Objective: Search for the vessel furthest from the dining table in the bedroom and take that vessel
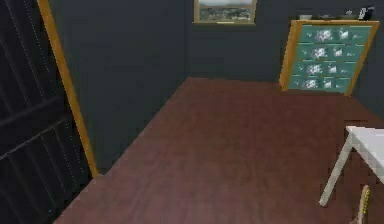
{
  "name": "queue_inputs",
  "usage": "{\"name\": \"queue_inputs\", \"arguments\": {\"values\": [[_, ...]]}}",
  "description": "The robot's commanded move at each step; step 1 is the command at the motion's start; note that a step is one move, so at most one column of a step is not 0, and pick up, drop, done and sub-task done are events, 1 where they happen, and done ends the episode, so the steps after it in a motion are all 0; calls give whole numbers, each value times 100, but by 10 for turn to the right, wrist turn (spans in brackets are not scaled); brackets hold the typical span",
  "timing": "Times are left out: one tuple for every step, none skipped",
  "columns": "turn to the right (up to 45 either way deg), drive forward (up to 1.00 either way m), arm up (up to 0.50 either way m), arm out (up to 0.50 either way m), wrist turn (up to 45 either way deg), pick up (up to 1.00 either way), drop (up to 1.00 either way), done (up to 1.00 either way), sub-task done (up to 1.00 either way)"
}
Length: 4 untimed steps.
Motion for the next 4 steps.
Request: {"name": "queue_inputs", "arguments": {"values": [[-450,0,0,0,0,0,0,0,0],[-300,0,0,0,0,0,0,0,0],[0,30,0,0,0,0,0,0,0],[450,0,0,0,0,0,0,0,0]]}}
